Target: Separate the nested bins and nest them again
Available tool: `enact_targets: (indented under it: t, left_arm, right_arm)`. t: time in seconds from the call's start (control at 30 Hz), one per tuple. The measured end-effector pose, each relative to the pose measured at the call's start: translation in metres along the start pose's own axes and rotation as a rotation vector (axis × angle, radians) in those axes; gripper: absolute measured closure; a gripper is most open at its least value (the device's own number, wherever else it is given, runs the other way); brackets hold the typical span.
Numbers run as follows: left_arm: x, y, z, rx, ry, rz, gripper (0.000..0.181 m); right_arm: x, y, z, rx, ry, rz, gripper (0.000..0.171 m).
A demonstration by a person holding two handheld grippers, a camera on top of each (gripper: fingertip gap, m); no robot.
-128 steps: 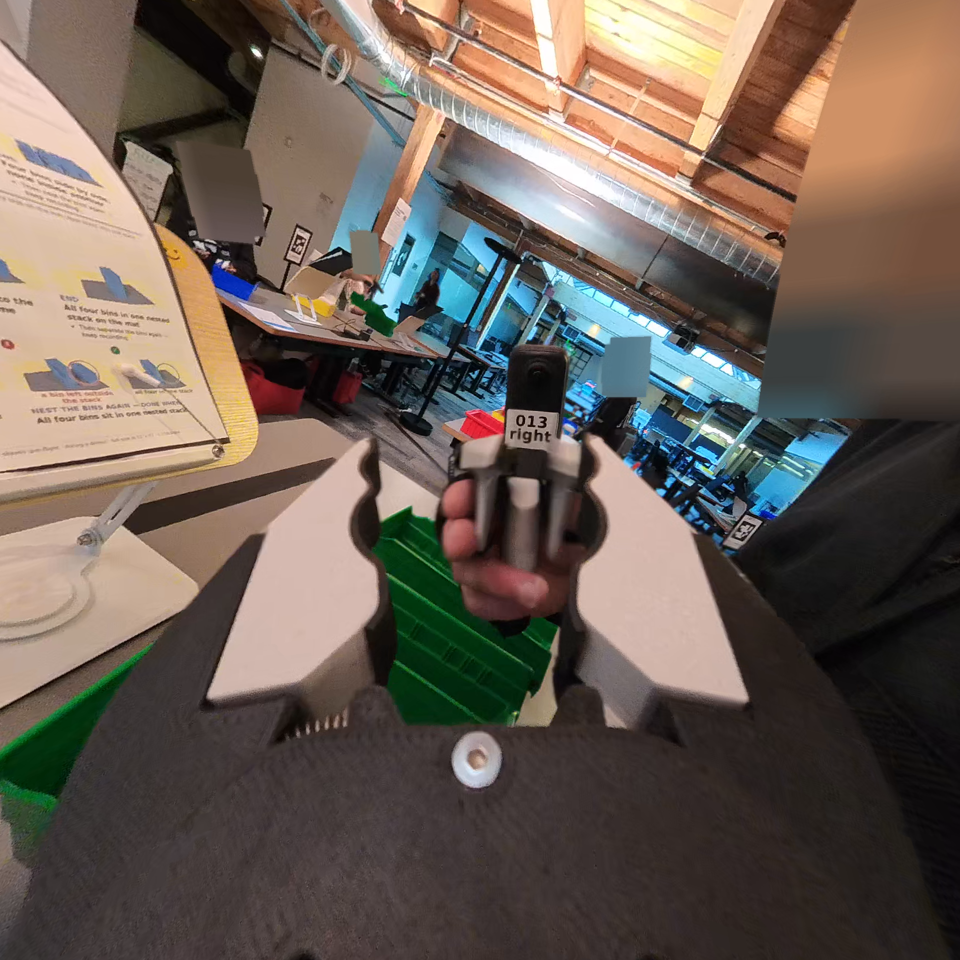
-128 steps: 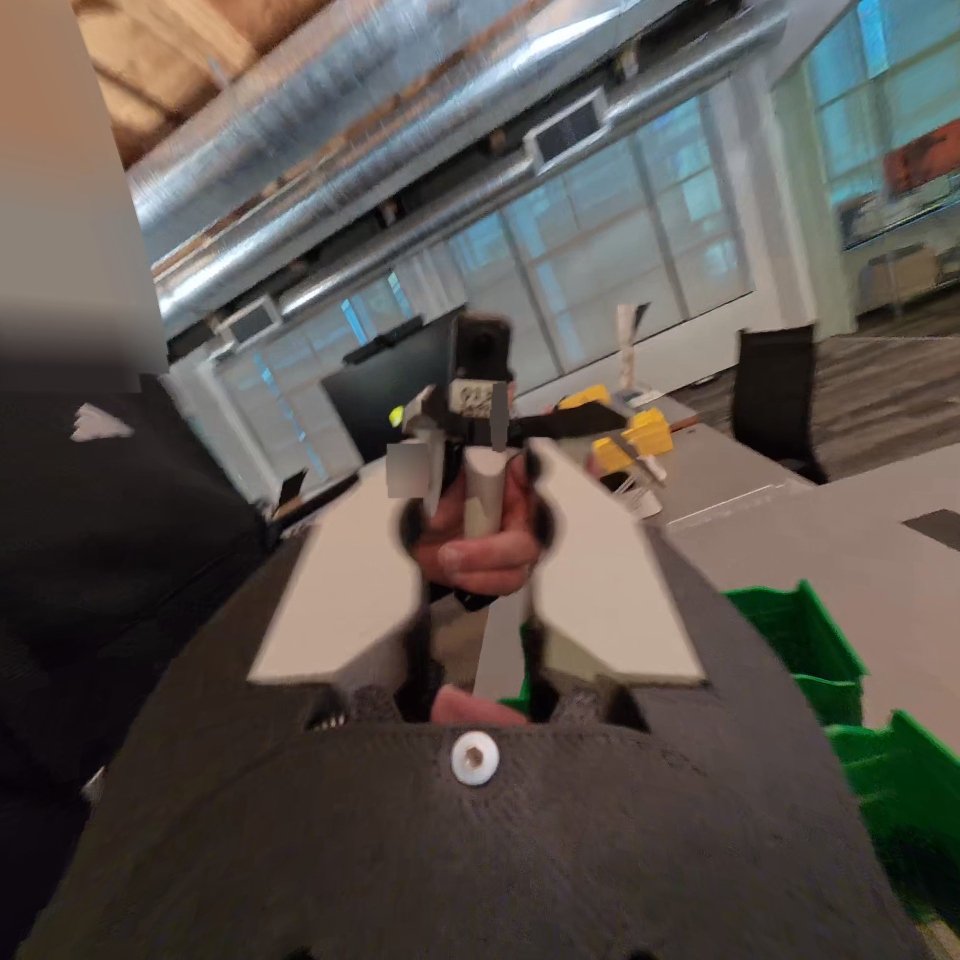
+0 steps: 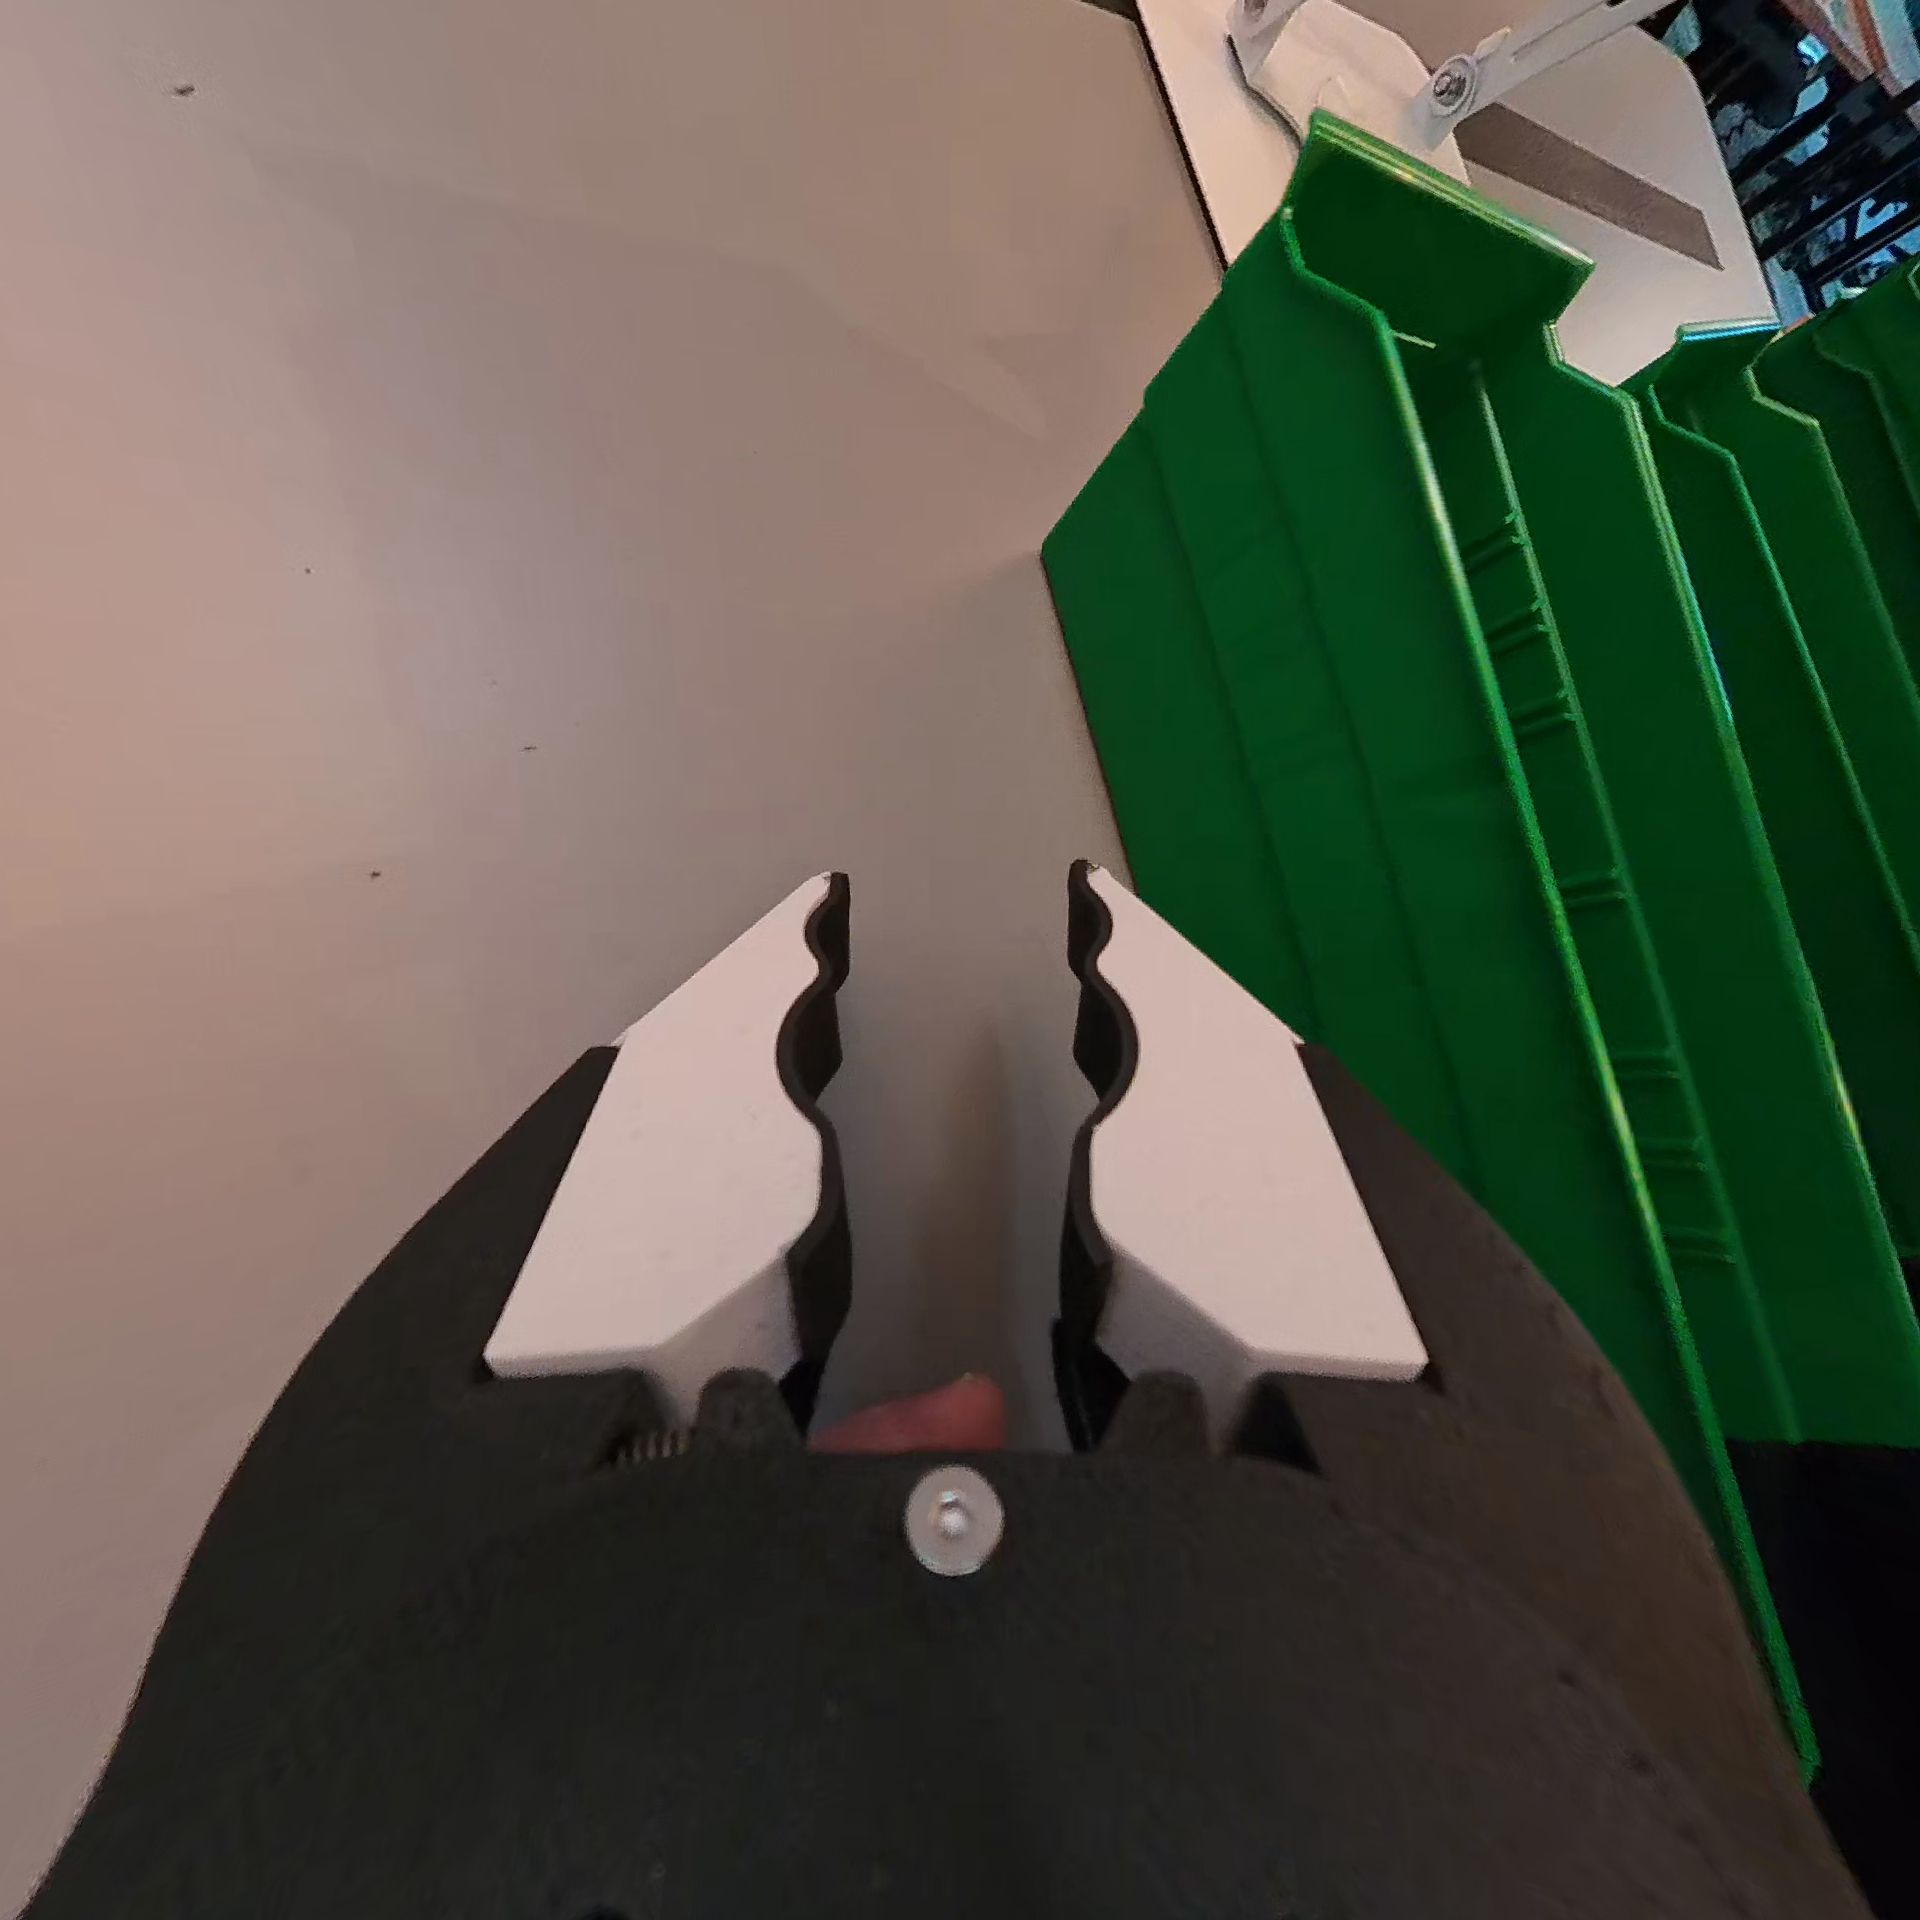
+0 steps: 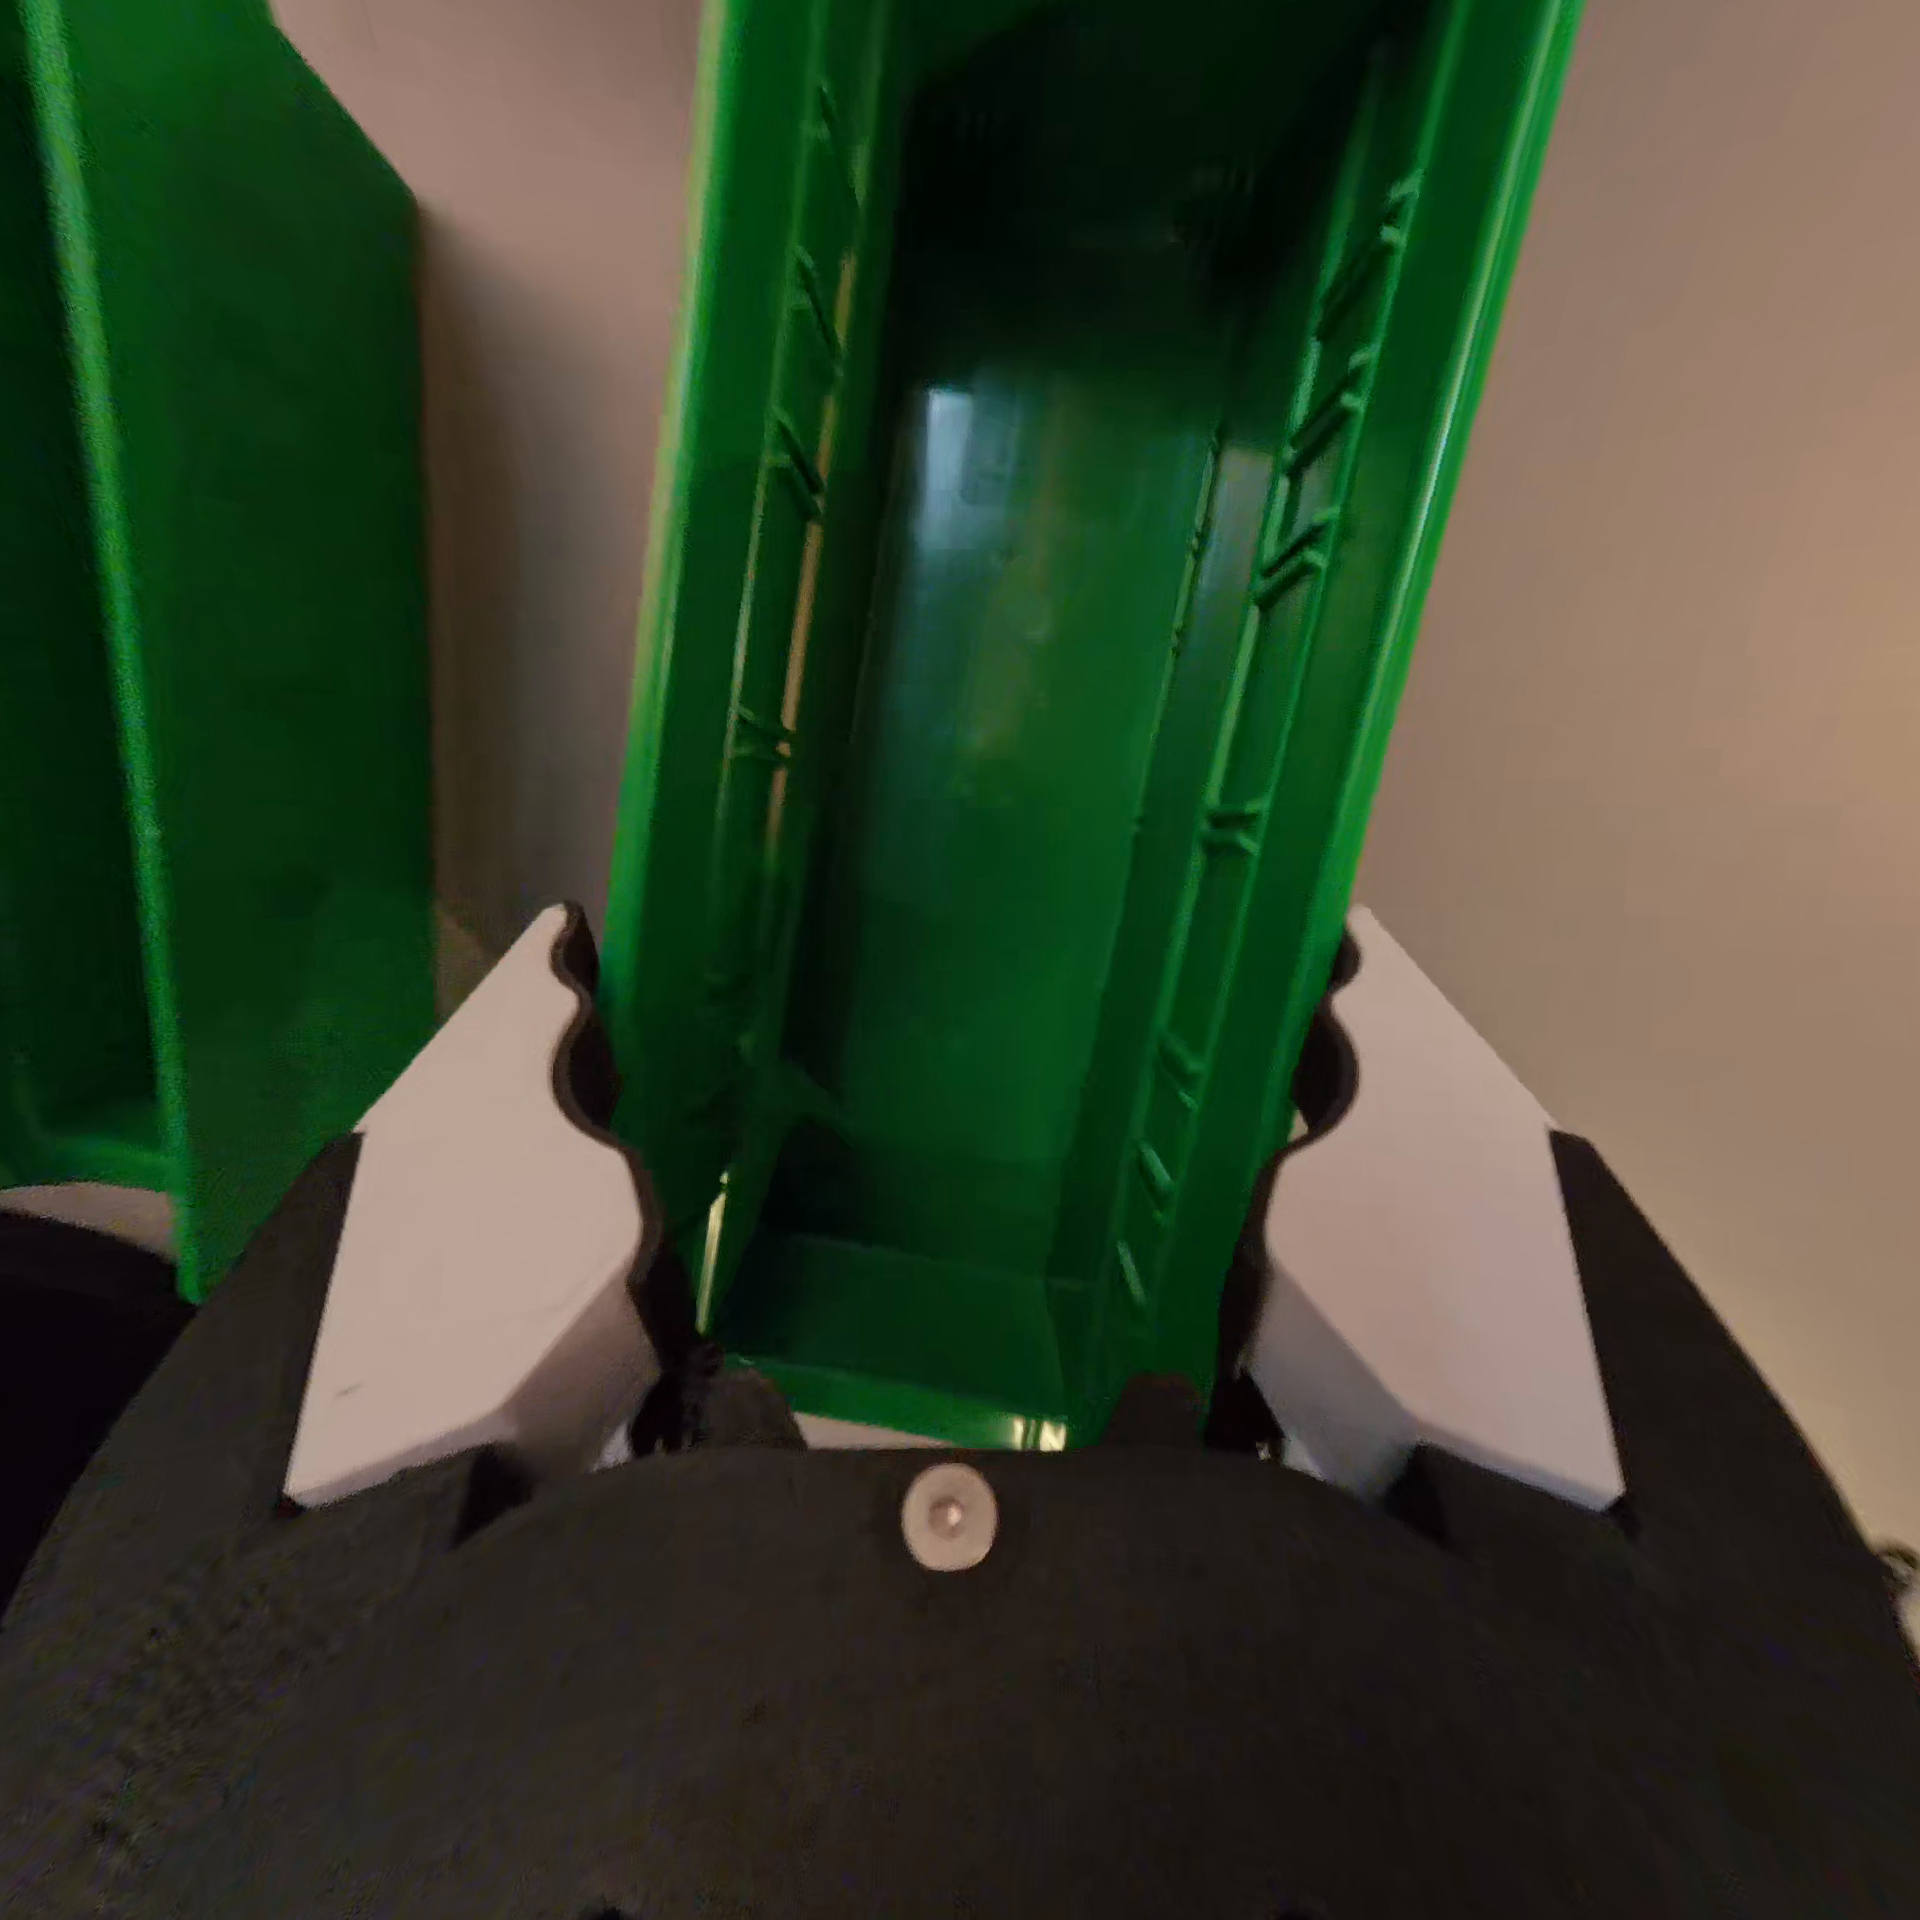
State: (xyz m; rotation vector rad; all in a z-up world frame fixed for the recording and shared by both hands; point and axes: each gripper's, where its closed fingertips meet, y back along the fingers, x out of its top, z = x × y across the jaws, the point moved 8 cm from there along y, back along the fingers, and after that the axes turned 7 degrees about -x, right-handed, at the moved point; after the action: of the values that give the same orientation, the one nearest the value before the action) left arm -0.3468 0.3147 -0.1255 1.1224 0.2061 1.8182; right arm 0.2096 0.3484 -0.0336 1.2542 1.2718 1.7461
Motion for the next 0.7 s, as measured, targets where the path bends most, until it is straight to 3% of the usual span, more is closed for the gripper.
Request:
enact_targets:
  t: [0.13,0.23,0.5,0.7]
  left_arm:
    - [-0.001,-0.002,-0.002,-0.001,0.003,-0.005,0.141]
    - [0.001,-0.004,0.000,-0.005,-0.003,-0.004,0.141]
    - [-0.002,-0.005,0.001,-0.007,-0.001,-0.007,0.142]
    - [-0.003,-0.009,0.004,-0.015,-0.005,-0.012,0.142]
  right_arm:
    - [0.003,0.002,0.001,0.024,-0.014,0.018,0.061]
    - [0.001,0.005,0.001,0.027,-0.032,0.040,0.068]
    - [0.005,0.035,0.006,0.064,-0.113,0.146,0.067]
    - [0.004,0.028,0.000,0.036,-0.117,0.174,0.064]
